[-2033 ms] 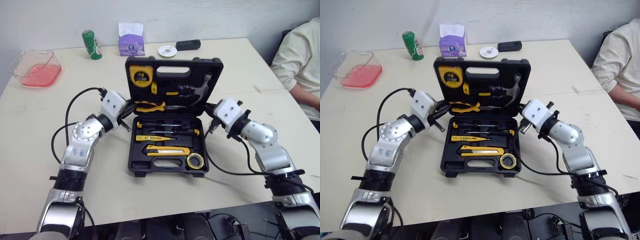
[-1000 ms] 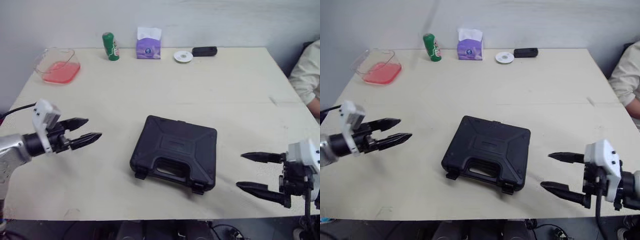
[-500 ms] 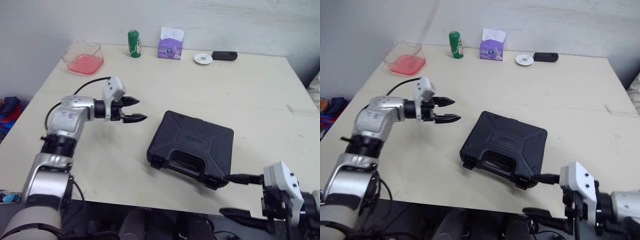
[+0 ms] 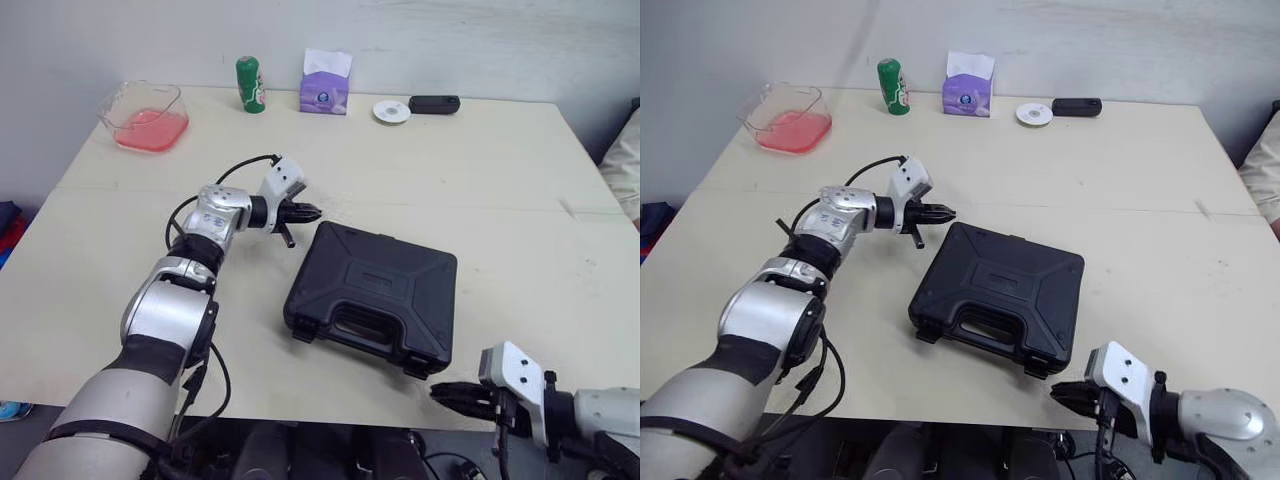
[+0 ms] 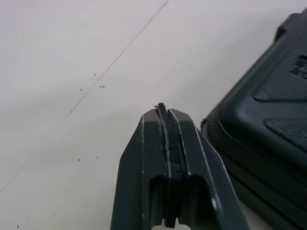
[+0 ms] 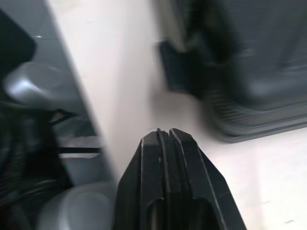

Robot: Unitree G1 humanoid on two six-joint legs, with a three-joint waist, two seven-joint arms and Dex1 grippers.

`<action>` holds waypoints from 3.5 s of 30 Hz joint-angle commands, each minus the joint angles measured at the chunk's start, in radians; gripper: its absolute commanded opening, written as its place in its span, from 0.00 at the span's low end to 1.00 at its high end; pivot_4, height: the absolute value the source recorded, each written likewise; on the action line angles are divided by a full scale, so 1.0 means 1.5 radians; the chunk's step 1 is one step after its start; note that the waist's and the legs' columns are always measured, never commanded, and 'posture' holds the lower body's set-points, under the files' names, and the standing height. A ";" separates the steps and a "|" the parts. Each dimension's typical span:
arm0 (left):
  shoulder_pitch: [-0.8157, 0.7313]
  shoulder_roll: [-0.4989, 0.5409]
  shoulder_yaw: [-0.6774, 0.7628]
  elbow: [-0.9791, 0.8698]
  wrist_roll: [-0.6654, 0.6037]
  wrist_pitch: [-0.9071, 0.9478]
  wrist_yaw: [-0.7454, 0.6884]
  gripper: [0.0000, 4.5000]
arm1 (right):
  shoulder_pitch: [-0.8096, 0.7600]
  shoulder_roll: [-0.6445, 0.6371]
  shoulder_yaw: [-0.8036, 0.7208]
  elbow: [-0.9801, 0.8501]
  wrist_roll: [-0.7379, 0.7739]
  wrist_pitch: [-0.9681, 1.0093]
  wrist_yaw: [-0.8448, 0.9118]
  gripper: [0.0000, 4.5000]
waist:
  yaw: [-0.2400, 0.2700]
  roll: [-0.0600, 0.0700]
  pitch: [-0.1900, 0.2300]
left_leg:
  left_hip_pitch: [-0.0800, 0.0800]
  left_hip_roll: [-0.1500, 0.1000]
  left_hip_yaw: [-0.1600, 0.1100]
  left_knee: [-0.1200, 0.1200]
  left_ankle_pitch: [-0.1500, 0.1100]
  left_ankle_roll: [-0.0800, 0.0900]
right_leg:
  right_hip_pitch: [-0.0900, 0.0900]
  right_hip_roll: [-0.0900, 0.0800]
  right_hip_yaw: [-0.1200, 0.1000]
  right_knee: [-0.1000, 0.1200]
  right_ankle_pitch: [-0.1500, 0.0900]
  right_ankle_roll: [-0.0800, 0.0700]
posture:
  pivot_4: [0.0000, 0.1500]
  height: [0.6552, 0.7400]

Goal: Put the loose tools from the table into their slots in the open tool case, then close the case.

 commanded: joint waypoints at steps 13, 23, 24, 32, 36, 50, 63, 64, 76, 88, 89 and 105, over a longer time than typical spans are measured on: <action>-0.022 0.004 0.012 0.028 0.063 -0.078 -0.177 0.01 | -0.143 0.001 -0.005 0.125 -0.085 -0.037 -0.022 0.00 | -0.004 -0.002 0.001 | -0.001 0.000 0.013 0.001 0.000 0.001 | -0.008 0.000 0.009 0.006 0.000 0.000 | 1.00 0.82; 0.021 0.051 0.036 -0.055 0.038 -0.083 -0.339 0.01 | -0.127 -0.010 -0.063 0.138 -0.088 -0.014 -0.019 0.00 | -0.015 -0.002 0.001 | -0.007 0.002 0.014 0.009 -0.002 0.002 | -0.010 0.001 0.008 0.009 0.000 0.000 | 1.00 0.82; 0.018 0.052 0.040 -0.063 0.036 -0.077 -0.332 0.01 | -0.113 -0.013 -0.074 0.134 -0.087 -0.013 -0.012 0.00 | -0.015 -0.002 0.001 | -0.007 0.002 0.014 0.009 -0.002 0.002 | -0.010 0.001 0.008 0.010 0.000 0.000 | 1.00 0.82; 0.012 -0.059 0.055 -0.240 -0.043 0.070 -0.333 0.01 | -0.024 0.010 -0.187 0.096 -0.050 0.018 -0.003 0.00 | -0.008 -0.002 0.001 | -0.008 0.001 0.013 0.011 -0.003 0.004 | -0.010 0.000 0.009 0.009 0.002 0.003 | 1.00 0.82; 0.023 -0.156 0.025 -0.248 -0.017 0.062 -0.237 0.01 | -0.033 0.020 -0.195 0.094 -0.048 0.030 -0.023 0.00 | -0.007 -0.002 0.001 | -0.007 0.001 0.012 0.011 -0.004 0.006 | -0.009 0.000 0.012 0.008 0.003 0.005 | 1.00 0.82; 0.031 -0.278 -0.086 -0.117 0.084 -0.013 -0.170 0.01 | -0.112 0.060 -0.148 0.058 -0.021 0.088 -0.092 0.00 | -0.011 0.000 0.000 | -0.006 0.000 0.013 0.011 -0.005 0.007 | -0.011 -0.001 0.015 0.005 0.003 0.006 | 1.00 0.82; 0.032 -0.285 -0.142 -0.076 0.151 -0.086 -0.115 0.01 | -0.152 0.060 -0.152 0.045 -0.005 0.123 -0.109 0.00 | -0.015 0.001 -0.002 | -0.005 0.000 0.014 0.012 -0.007 0.012 | -0.010 -0.001 0.015 0.005 0.004 0.006 | 1.00 0.82; 0.032 -0.285 -0.143 -0.072 0.152 -0.086 -0.114 0.01 | -0.156 0.058 -0.151 0.047 -0.006 0.123 -0.109 0.00 | -0.015 0.001 -0.002 | -0.005 0.000 0.014 0.012 -0.007 0.012 | -0.009 -0.001 0.016 0.005 0.004 0.006 | 1.00 0.82; 0.038 -0.284 -0.160 -0.061 0.174 -0.100 -0.112 0.01 | -0.205 0.059 -0.113 0.058 -0.014 0.131 -0.117 0.00 | -0.019 0.001 -0.002 | -0.002 0.001 0.015 0.012 -0.008 0.012 | -0.009 0.000 0.016 0.005 0.004 0.005 | 1.00 0.82; 0.037 -0.278 -0.177 -0.048 0.193 -0.095 -0.070 0.01 | -0.249 0.059 -0.085 0.054 -0.007 0.146 -0.125 0.00 | -0.020 -0.001 -0.005 | 0.001 0.002 0.016 0.011 -0.010 0.012 | -0.006 0.000 0.018 0.005 0.004 0.005 | 1.00 0.82; 0.037 -0.278 -0.177 -0.047 0.192 -0.095 -0.068 0.01 | -0.249 0.059 -0.084 0.054 -0.008 0.147 -0.126 0.00 | -0.019 -0.001 -0.006 | 0.001 0.002 0.016 0.011 -0.010 0.012 | -0.006 0.000 0.018 0.005 0.004 0.005 | 1.00 0.82; 0.149 -0.016 -0.066 -0.564 -0.109 0.190 -0.463 0.01 | -0.104 0.012 -0.148 -0.109 0.182 0.228 -0.029 0.00 | -0.027 0.002 -0.005 | 0.000 0.003 0.015 0.010 -0.007 0.007 | -0.008 0.001 0.017 0.006 0.003 0.002 | 1.00 0.82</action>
